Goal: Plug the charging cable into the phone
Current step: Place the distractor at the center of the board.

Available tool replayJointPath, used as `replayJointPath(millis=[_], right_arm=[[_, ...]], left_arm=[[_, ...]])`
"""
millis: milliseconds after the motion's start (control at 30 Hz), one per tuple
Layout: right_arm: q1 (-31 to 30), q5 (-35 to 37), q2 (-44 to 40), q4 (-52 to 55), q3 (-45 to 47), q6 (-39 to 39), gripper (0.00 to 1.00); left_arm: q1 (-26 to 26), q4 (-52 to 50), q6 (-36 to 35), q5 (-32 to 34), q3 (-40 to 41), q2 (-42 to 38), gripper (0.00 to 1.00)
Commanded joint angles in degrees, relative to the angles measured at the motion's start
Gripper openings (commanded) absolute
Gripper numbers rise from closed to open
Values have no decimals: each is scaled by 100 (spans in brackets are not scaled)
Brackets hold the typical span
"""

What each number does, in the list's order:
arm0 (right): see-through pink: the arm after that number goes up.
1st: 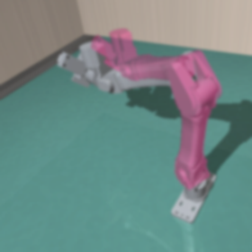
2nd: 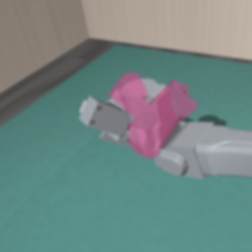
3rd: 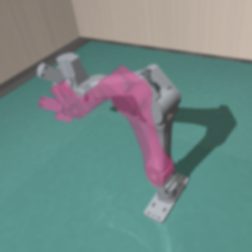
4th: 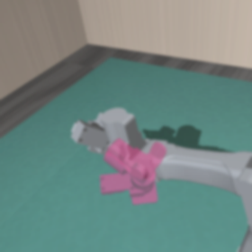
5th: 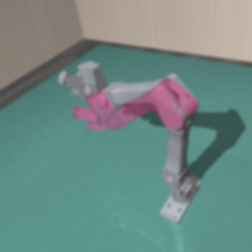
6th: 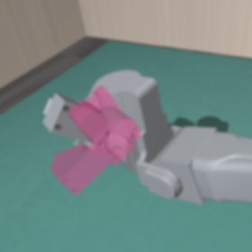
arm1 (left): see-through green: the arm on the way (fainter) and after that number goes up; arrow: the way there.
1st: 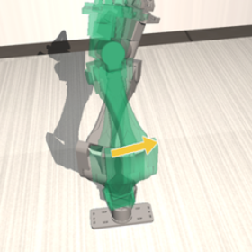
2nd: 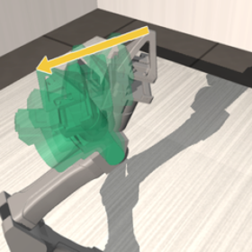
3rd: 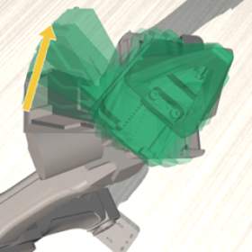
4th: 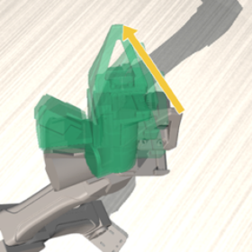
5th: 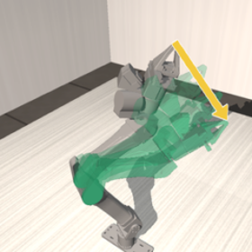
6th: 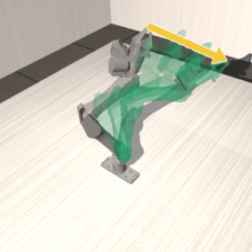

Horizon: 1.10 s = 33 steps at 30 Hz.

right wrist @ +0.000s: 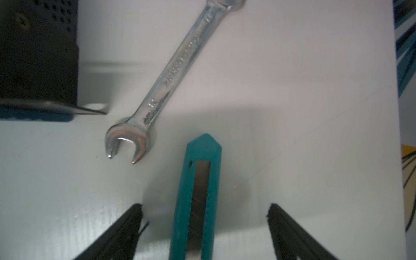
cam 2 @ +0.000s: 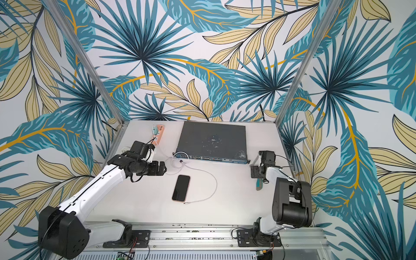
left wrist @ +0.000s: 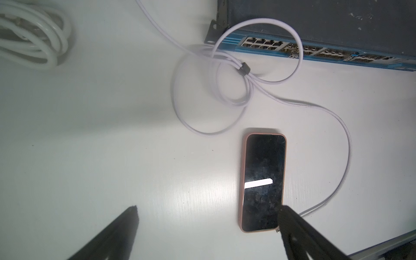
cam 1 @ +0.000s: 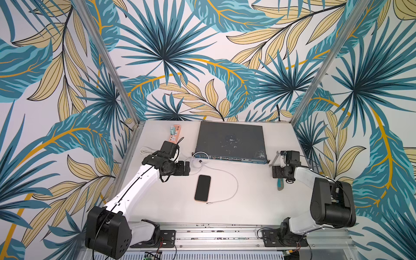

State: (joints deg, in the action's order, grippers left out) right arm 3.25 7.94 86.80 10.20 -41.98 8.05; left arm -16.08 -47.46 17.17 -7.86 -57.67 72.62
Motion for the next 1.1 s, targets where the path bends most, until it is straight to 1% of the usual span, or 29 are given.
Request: replayJointPath(millis=[0,33,67,133,233,300,400,467,567,633,733,800,933,1067], right_arm=[[27,361,-465,136,-291,-454,100],[27,223,-536,305,-448,-548,100],[35,-200,-607,495,-648,-616,100],[44,-803,-699,675,-877,-777,100],[45,-1166,-998,680,-1013,-1137,100],[47,-1537,-1284,606,-1000,-1297,100],[45,-1854,-1512,674,-1062,-1493,100],[45,-1825,-1319,1159,-1407,-1722,100],[0,-2465,-876,1786,-1961,-1521,100],[-102,-2605,-796,1962,-2163,-1418,100],[-370,-2845,-737,2331,-2489,-1152,100],[-719,-2921,-750,2477,-2580,-1028,100],[-1592,-2857,-619,2629,-2560,-874,100],[-2210,-2878,-561,2518,-2334,-787,100]], left_arm=[[37,-19,16,62,-26,-151,100],[35,4,29,43,-25,-145,100],[37,39,47,25,-25,-136,100],[34,71,85,9,-17,-126,100],[41,71,170,-17,-29,-140,100],[34,70,200,-63,-34,-186,100],[37,10,258,-77,-42,-257,100],[36,-45,311,-49,-38,-310,100],[40,-123,377,-27,-38,-373,100],[35,-231,439,-7,-70,-392,100],[-23,-517,609,1,-170,-444,100],[-170,-730,693,-9,-256,-459,100],[-509,-1203,865,175,-401,-384,100],[-743,-1262,1286,106,-293,-521,100]])
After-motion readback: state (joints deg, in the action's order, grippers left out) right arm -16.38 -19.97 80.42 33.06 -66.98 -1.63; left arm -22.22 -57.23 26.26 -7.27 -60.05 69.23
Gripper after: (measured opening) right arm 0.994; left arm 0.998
